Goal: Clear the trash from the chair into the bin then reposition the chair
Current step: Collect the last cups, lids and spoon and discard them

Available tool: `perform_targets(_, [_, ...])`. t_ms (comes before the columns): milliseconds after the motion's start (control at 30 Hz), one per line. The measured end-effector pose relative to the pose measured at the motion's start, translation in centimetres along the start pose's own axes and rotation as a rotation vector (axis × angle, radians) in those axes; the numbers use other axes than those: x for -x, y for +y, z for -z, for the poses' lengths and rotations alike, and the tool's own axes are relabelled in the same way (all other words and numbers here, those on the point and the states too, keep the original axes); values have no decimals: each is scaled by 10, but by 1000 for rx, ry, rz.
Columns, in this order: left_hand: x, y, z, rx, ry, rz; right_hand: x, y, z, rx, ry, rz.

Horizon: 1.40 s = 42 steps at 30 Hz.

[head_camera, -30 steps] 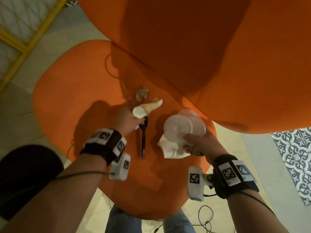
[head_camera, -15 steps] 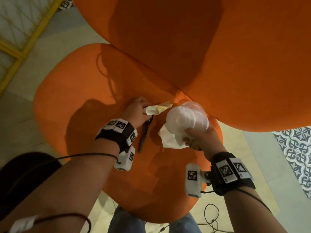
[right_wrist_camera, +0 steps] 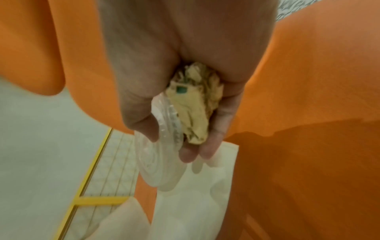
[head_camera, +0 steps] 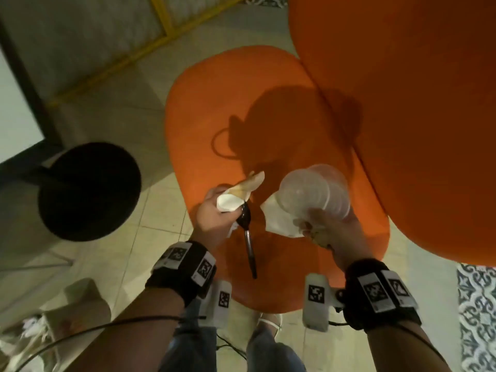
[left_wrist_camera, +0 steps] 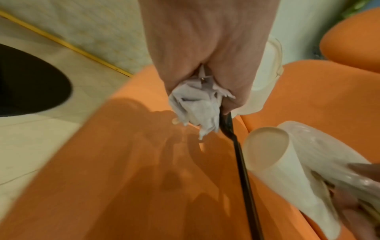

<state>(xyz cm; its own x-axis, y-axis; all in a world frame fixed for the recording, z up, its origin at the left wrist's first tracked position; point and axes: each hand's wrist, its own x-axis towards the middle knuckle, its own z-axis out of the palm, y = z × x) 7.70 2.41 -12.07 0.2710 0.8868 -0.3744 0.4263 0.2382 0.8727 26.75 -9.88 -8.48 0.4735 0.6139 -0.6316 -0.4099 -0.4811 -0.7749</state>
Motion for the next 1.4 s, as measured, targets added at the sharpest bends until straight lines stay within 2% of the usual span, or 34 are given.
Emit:
perform_targets(100, [44, -26, 37, 149, 66, 65, 17, 9, -28, 105, -101, -6])
perform_targets(233, [96, -73, 97, 254, 188, 145, 42, 30, -96, 239, -243, -65])
perform_targets(333, [130, -116, 144, 286, 288, 192, 60, 55, -158, 354, -388, -129])
perform_targets(533, [194, -210, 254, 457, 534, 456, 112, 133, -308, 523, -621, -139])
perform_targets(700, [246, -298, 361, 526, 758, 649, 171, 215, -436, 668, -717, -121])
perform_targets(800, [275, -357, 425, 517, 902, 758, 202, 263, -507, 753, -666, -36])
perform_targets(933, [284, -408, 474, 528, 987, 855, 222, 300, -570, 934, -666, 150])
perform_targets(1067, [262, -444, 503, 445, 990, 837, 222, 339, -623, 1060, -723, 291])
perform_targets(1200, [228, -475, 505, 314, 954, 791, 207, 377, -657, 1249, -819, 496])
perform_targets(1400, [193, -515, 478, 194, 908, 818, 166, 431, -668, 1586, -989, 669])
